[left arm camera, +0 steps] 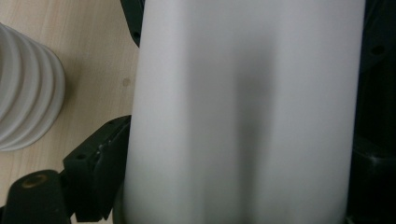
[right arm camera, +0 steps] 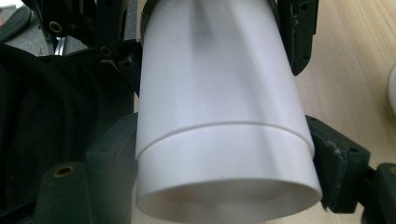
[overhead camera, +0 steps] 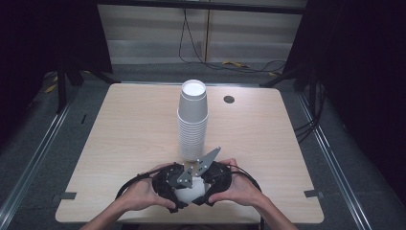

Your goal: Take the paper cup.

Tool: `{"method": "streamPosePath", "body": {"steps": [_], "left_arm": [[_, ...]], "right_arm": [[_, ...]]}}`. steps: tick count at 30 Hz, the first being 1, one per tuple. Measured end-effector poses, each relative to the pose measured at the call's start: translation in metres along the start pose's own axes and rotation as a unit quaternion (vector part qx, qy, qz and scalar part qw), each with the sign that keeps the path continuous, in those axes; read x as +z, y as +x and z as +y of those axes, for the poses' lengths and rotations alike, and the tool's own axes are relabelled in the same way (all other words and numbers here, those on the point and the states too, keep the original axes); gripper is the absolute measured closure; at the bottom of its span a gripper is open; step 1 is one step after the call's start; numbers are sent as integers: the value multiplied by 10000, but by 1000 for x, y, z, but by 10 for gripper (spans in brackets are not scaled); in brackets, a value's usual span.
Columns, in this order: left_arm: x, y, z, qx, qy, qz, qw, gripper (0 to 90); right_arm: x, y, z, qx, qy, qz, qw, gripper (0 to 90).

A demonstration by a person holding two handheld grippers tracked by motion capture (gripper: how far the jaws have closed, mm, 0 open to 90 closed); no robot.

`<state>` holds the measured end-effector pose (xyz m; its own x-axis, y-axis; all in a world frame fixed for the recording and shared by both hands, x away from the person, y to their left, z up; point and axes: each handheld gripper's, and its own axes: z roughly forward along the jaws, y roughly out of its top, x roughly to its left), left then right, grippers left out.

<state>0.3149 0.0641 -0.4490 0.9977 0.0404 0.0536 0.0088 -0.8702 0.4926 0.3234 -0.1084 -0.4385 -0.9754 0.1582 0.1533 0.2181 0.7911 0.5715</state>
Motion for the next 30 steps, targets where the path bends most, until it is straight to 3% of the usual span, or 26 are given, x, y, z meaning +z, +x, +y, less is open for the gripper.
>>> {"method": "streamPosePath", "body": {"steps": [7,8,9,12,13,14,19,20,21,22,23,29,30], "left_arm": [[-1,0,0,46,-16,-8,10000,117],[3,-4,0,-189,-252,35,9995,117],[3,-4,0,-215,-273,28,9994,117],[3,-3,-1,-194,-303,0,9994,117],[1,1,-1,87,-117,9,9999,117],[1,1,-2,84,-120,-6,9999,116],[-2,2,-4,30,-200,-60,9998,103],[0,-1,-5,-130,-426,-12,9990,101],[0,-1,-5,-130,-426,-12,9990,99],[-3,2,-5,100,-266,-37,9996,98],[-4,3,-6,149,-285,-20,9995,96],[-5,4,-8,122,-351,-17,9993,94],[-8,6,-9,241,-249,-40,9994,95]], "right_arm": [[2,1,-1,11,21,30,10000,215],[2,0,-1,12,-8,53,10000,215],[2,0,-1,12,-8,53,10000,215],[2,0,-1,9,-7,47,10000,221],[3,0,-1,38,-14,68,10000,223],[3,0,-1,41,-1,29,10000,225],[1,0,-2,95,-92,45,9999,230],[1,0,-2,99,-95,46,9999,230],[1,1,-2,149,-94,38,9998,230],[0,2,-2,165,-77,55,9998,230],[0,2,-2,175,-90,47,9998,230],[0,1,-2,112,-118,-4,9999,233],[0,1,-2,101,-157,6,9998,234]]}}
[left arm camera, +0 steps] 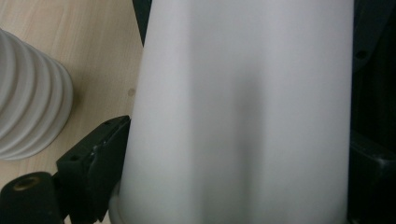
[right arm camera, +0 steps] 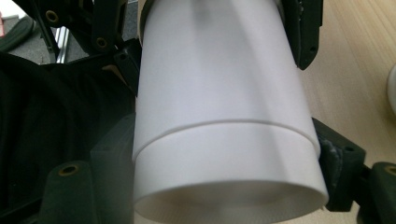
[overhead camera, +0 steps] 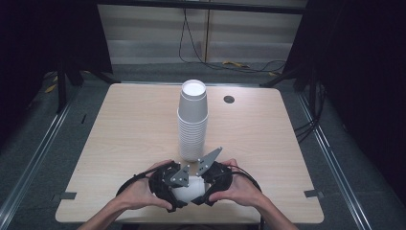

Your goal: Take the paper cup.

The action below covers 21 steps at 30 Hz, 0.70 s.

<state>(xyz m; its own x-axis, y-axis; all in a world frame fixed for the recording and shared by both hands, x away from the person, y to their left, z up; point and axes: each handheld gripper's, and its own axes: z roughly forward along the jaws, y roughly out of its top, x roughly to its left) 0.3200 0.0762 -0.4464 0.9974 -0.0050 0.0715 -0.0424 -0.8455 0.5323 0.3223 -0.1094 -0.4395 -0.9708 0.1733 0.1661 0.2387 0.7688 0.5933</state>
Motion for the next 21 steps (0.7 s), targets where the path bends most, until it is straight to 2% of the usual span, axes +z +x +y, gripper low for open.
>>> {"method": "streamPosePath", "body": {"steps": [1,3,12,21], "left_arm": [[1,-1,-1,-96,-135,13,9999,95],[0,-1,-2,-104,-178,16,9998,95],[-5,0,-3,74,-358,112,9993,94],[-12,2,-6,104,-541,115,9984,93]], "right_arm": [[0,0,0,-23,-1,-4,10000,234],[0,0,0,-26,-9,3,10000,235],[-3,-1,1,8,-31,-29,10000,237],[-4,-1,1,-38,-129,-28,9999,239]]}}
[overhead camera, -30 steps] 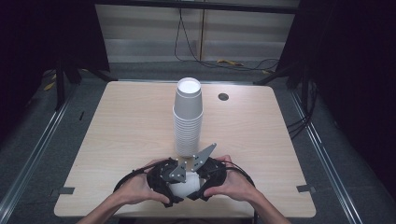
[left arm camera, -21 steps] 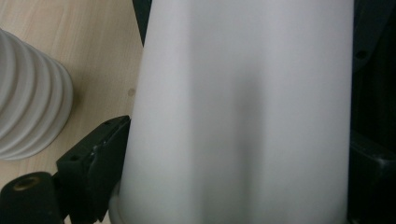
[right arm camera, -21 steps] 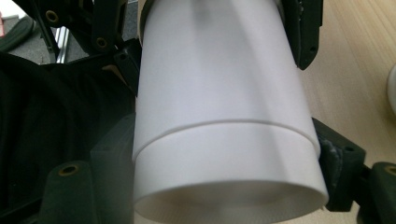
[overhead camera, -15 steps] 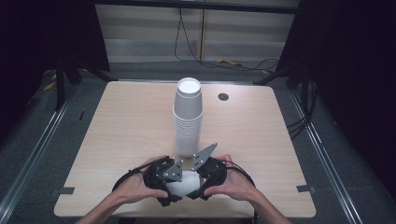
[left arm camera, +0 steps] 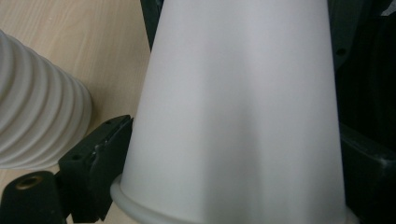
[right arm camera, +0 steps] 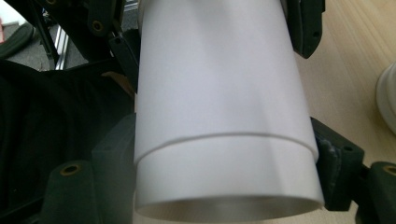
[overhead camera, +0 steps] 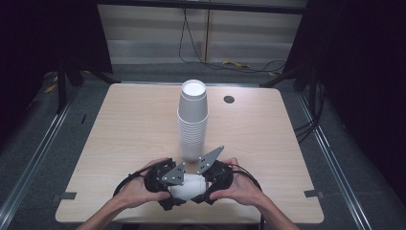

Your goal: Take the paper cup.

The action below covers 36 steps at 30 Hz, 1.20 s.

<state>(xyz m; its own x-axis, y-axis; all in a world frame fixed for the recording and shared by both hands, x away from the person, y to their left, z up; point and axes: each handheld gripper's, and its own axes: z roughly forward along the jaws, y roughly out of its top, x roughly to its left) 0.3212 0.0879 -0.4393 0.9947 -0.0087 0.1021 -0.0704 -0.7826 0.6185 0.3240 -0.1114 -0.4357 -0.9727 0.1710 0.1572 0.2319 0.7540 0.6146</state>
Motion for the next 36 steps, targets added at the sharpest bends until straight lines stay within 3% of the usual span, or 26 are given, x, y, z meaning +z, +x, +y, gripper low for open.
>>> {"method": "streamPosePath", "body": {"steps": [10,15,16,18,19,22,25,27,29,30,31,33,34,36], "left_arm": [[-8,1,-2,138,-377,35,9992,91],[-12,2,-3,8,-663,-29,9978,91],[-13,4,-4,-60,-743,-141,9971,91],[-14,5,-6,-146,-831,-170,9963,94],[-16,6,-7,-192,-990,-177,9947,95],[-21,8,-7,-205,-1124,-187,9933,111],[-30,10,-8,-345,-1429,-117,9891,154],[-32,11,-9,-347,-1454,-120,9887,154],[-34,11,-12,-436,-1577,-88,9865,155],[-36,12,-14,-485,-1662,-94,9849,155],[-40,13,-17,-639,-1849,-8,9807,157],[-45,14,-20,-710,-1997,16,9773,156],[-45,14,-20,-710,-1997,16,9773,156],[-51,15,-26,-809,-2077,137,9748,155]], "right_arm": [[-1,2,1,-26,12,-24,10000,244],[0,2,1,-83,7,-33,10000,245],[0,2,1,-83,7,-33,10000,245],[-1,2,0,-61,23,-38,10000,245],[-1,2,0,-62,28,-26,10000,245],[-1,2,0,-67,-14,-45,10000,245],[-2,0,-3,-28,-9,-103,9999,243],[-3,0,-3,12,-32,-108,9999,243],[-7,1,-3,-13,-57,-187,9998,241],[-7,1,-3,-13,-57,-187,9998,241],[-10,0,-3,13,-107,-237,9997,241],[-12,-2,-5,100,-114,-246,9996,240],[-12,-2,-5,100,-114,-246,9996,240],[-14,-6,-10,150,-172,-314,9992,240]]}}
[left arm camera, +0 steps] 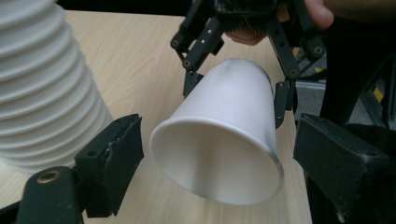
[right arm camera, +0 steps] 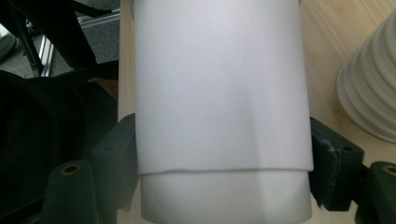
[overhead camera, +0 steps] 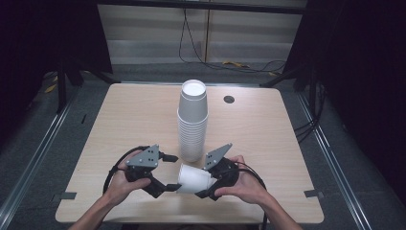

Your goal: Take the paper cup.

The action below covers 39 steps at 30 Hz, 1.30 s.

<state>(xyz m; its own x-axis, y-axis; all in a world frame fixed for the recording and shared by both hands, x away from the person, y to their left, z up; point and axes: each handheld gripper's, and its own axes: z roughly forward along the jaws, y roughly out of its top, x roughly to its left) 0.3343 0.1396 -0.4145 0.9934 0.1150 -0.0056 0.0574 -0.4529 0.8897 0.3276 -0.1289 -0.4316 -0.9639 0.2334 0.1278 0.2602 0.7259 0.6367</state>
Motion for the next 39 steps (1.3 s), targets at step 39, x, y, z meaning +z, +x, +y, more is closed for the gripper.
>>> {"method": "streamPosePath", "body": {"steps": [39], "left_arm": [[0,3,-32,-787,-527,267,9951,155]], "right_arm": [[-13,-14,-37,647,-2052,-50,9766,230]]}}
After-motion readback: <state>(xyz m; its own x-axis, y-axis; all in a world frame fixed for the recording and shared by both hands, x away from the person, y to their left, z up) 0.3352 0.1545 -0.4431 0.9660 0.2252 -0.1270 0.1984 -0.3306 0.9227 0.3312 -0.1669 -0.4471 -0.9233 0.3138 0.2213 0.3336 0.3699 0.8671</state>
